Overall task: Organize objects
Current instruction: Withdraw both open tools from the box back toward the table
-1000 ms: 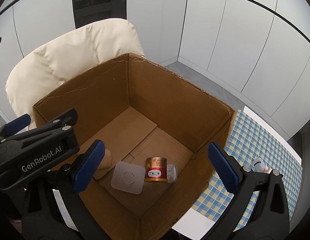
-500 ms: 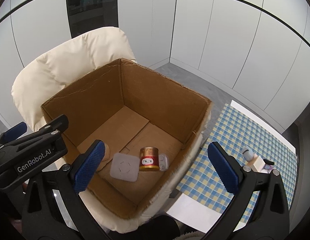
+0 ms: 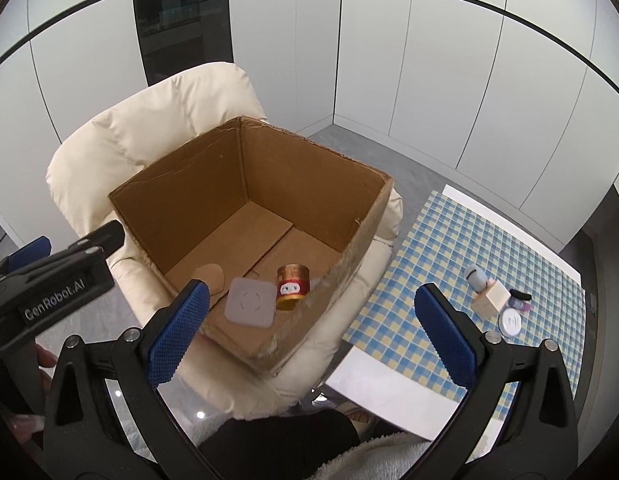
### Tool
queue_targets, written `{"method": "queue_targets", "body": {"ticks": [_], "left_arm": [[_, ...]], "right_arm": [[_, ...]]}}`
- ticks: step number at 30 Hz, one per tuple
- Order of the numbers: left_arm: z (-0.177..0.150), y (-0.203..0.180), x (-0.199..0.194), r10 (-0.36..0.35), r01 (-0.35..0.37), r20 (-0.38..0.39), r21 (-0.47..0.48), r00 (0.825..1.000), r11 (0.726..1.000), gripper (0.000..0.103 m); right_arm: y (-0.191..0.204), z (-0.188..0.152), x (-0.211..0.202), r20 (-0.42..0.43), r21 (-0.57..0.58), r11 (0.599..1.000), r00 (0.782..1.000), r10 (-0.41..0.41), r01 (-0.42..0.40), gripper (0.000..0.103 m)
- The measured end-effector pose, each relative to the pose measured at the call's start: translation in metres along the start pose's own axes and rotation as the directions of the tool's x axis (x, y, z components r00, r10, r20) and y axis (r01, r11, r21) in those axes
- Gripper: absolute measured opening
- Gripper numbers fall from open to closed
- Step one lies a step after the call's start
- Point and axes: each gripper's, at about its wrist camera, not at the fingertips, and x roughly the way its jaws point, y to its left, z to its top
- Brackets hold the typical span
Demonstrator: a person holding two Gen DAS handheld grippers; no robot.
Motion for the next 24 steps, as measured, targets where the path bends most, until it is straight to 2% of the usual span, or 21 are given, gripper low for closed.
{"method": "queue_targets", "body": {"ticks": [9,24], "left_arm": [[-0.021,0.001,-0.038,-0.007,0.006,0.031,0.048,1.000,0.999,0.102],[-0.068,0.014,-0.058,-0.033,0.034,-0.020,0.059,0.999,0.998,0.102]], "right_arm": [[-0.006,-0.022,-0.043,0.021,0.003,1.000,1.000,-0.001,0.001,0.103],[-0.012,-0.077,-0.093,0.015,-0.020,1.000,1.000,0.013,-0.013,0.103]]}}
